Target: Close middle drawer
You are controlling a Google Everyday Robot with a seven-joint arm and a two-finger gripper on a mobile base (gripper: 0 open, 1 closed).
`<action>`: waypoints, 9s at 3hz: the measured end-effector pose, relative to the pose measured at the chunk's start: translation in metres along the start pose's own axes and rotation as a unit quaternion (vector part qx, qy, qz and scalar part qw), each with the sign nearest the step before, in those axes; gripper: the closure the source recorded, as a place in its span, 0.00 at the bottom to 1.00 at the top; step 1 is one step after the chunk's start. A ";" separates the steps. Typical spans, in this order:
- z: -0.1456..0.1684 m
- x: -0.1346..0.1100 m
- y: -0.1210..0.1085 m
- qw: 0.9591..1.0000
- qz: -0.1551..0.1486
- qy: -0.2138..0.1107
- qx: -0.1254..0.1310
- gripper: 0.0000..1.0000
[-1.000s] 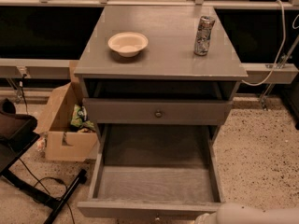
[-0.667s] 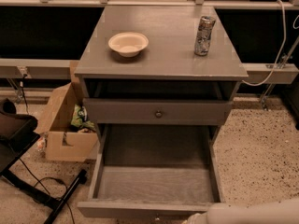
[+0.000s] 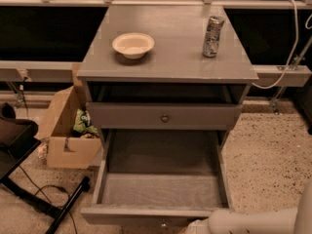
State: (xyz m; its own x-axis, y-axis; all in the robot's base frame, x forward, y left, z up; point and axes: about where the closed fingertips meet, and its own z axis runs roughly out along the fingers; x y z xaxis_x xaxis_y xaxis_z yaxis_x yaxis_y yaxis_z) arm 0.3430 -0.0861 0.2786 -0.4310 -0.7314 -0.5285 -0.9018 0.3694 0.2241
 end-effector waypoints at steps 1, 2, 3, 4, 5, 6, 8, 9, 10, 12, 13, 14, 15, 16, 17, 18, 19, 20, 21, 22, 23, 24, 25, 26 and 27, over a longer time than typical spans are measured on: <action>0.001 -0.002 -0.002 1.000 -0.001 -0.001 0.000 1.00; 0.006 -0.010 -0.011 1.000 -0.008 -0.008 0.002 1.00; 0.012 -0.028 -0.027 1.000 -0.020 -0.015 0.000 1.00; 0.012 -0.028 -0.025 1.000 -0.020 -0.015 0.000 1.00; 0.019 -0.057 -0.050 0.999 -0.036 -0.021 -0.005 1.00; 0.020 -0.059 -0.050 0.999 -0.037 -0.022 -0.005 1.00; 0.028 -0.135 -0.111 0.997 -0.073 -0.033 -0.018 1.00; 0.024 -0.141 -0.122 0.997 -0.072 -0.037 -0.011 1.00; 0.027 -0.139 -0.123 0.996 -0.072 -0.043 -0.015 1.00; 0.009 -0.153 -0.177 0.996 -0.079 -0.051 0.007 1.00; 0.009 -0.153 -0.177 0.996 -0.079 -0.051 0.007 1.00; -0.008 -0.175 -0.208 0.994 -0.091 -0.046 0.025 1.00; -0.018 -0.186 -0.223 0.994 -0.097 -0.043 0.036 1.00; -0.035 -0.202 -0.248 0.992 -0.103 -0.041 0.055 1.00; -0.050 -0.208 -0.267 0.991 -0.100 -0.049 0.080 1.00; -0.050 -0.208 -0.267 0.991 -0.100 -0.049 0.080 1.00; -0.050 -0.208 -0.267 0.991 -0.100 -0.049 0.080 1.00; -0.050 -0.208 -0.267 0.991 -0.100 -0.049 0.080 1.00; -0.050 -0.208 -0.267 0.991 -0.100 -0.049 0.080 1.00; -0.050 -0.208 -0.267 0.991 -0.100 -0.049 0.080 1.00; -0.050 -0.208 -0.267 0.991 -0.100 -0.049 0.080 1.00; -0.050 -0.208 -0.267 0.991 -0.100 -0.049 0.080 1.00; -0.050 -0.208 -0.267 0.991 -0.100 -0.049 0.080 1.00; -0.050 -0.208 -0.267 0.991 -0.100 -0.049 0.080 0.82; -0.050 -0.208 -0.267 0.991 -0.100 -0.049 0.080 0.59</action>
Offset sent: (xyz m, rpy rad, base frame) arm 0.0868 0.0316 -0.0069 0.0623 -0.0998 0.0346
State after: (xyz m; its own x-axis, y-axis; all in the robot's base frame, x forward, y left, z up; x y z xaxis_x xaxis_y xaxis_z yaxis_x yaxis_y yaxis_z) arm 0.6720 -0.0608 0.3695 -0.2314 -0.7430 -0.6281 -0.9493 0.3136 -0.0213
